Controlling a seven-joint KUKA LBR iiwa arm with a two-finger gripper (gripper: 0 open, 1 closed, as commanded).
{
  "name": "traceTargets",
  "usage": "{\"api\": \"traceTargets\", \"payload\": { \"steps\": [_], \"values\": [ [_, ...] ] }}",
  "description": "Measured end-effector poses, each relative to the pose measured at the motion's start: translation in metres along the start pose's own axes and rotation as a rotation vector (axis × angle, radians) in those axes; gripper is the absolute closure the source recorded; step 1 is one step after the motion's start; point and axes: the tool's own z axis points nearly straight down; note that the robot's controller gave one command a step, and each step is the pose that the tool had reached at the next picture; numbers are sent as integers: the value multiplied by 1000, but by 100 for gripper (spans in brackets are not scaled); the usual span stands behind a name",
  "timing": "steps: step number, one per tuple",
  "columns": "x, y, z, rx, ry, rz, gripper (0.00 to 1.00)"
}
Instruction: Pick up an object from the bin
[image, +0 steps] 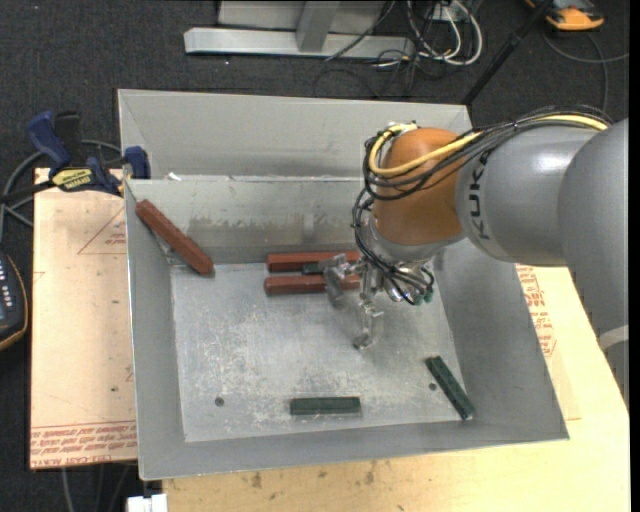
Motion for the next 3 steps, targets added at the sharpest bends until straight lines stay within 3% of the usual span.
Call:
{"api": "traceTargets", "payload": {
  "steps": [1,2,3],
  "values": [
    [-45,56,-2,2,-15,0,0],
    [-44,52,-4,3,-13,6,100],
    [-26,43,-236,6,-21,122,100]
  ]
}}
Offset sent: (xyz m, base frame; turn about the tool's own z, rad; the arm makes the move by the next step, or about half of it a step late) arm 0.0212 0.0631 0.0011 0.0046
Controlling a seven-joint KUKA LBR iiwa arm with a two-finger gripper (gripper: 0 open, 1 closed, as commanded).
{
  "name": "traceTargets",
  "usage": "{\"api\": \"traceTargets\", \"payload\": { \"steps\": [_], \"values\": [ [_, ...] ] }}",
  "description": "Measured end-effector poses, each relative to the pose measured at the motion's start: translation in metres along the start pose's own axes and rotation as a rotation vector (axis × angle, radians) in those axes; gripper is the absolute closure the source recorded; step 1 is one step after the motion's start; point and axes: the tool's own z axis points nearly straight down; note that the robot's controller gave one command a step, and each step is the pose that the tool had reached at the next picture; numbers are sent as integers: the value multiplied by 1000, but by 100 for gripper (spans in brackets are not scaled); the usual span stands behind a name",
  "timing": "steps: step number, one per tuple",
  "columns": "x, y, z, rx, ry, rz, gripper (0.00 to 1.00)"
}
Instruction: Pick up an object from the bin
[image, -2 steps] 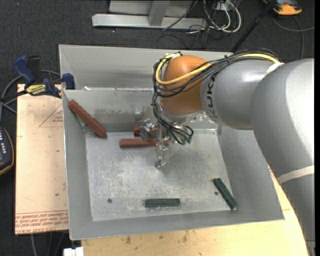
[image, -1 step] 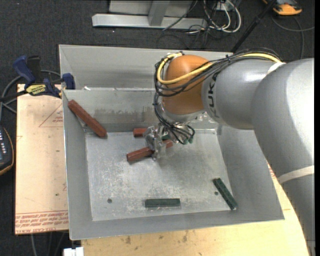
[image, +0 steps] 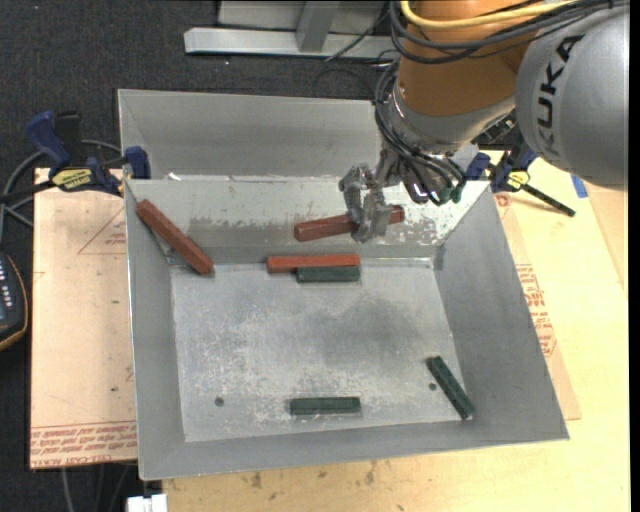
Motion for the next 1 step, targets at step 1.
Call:
{"api": "traceTargets", "payload": {
  "steps": [1],
  "values": [
    [2,-43,-22,0,7,-244,100]
  ]
}}
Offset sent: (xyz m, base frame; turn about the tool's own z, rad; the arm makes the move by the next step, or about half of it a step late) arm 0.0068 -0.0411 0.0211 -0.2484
